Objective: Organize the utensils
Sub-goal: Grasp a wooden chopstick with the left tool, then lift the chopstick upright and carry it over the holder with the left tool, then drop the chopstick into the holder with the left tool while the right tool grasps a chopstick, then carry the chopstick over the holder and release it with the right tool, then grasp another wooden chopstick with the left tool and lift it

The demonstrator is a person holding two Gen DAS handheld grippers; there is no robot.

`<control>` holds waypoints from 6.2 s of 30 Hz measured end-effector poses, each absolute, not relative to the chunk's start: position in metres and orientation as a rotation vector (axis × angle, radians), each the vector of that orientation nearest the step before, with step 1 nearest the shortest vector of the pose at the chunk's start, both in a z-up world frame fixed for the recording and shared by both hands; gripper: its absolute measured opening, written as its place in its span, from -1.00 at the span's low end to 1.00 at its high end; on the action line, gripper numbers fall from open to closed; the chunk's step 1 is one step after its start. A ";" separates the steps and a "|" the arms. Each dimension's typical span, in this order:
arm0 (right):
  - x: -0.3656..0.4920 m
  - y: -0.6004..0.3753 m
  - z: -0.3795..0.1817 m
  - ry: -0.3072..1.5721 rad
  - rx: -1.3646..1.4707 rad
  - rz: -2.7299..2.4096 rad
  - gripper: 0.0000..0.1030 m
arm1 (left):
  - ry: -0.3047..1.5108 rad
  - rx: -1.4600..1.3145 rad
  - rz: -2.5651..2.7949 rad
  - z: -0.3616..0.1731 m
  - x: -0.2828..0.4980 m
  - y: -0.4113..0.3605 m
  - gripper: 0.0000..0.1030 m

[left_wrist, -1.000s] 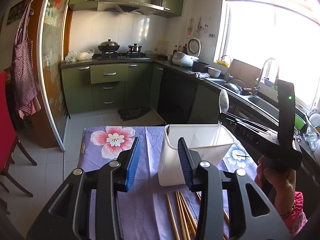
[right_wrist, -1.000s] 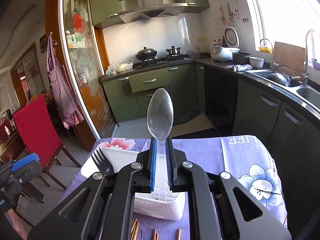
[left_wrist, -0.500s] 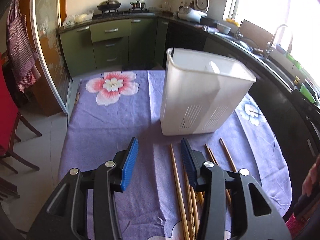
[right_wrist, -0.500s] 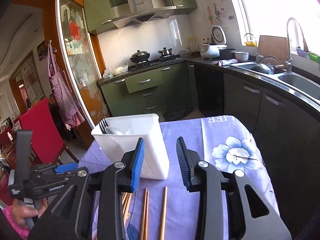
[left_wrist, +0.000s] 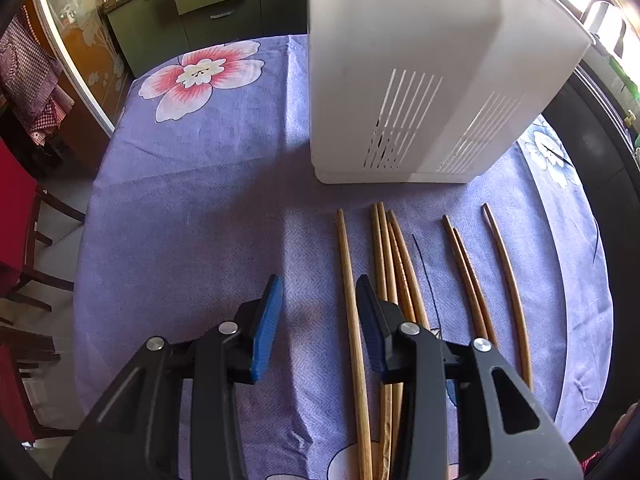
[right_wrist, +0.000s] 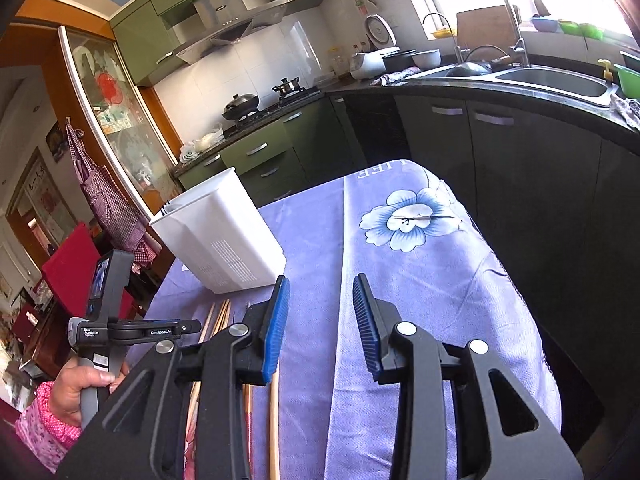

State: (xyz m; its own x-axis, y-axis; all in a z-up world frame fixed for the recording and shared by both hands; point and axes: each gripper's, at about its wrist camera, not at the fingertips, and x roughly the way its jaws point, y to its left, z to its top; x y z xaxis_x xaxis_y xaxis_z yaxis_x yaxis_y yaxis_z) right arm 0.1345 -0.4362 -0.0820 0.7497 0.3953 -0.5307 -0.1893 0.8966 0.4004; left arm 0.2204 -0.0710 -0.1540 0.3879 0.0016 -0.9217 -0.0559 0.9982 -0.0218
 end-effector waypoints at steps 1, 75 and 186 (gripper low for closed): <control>0.135 -0.437 -0.084 0.655 0.341 0.330 -0.35 | 1.176 -0.045 0.039 -0.155 0.221 -0.073 -0.28; 0.190 -0.366 -0.113 0.888 0.095 0.422 -0.27 | 0.663 -0.024 -0.074 0.172 0.238 -0.082 -0.89; 0.171 -0.365 0.009 0.693 0.083 0.460 -0.34 | 1.169 -0.109 -0.113 -0.119 0.218 -0.062 0.01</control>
State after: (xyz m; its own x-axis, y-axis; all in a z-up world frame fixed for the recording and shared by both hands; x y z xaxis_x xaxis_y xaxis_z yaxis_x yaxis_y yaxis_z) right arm 0.1706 -0.3648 0.0093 0.6740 0.4351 -0.5970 -0.3811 0.8971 0.2235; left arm 0.2176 -0.0620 -0.1194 0.3864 -0.1448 -0.9109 0.0319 0.9891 -0.1437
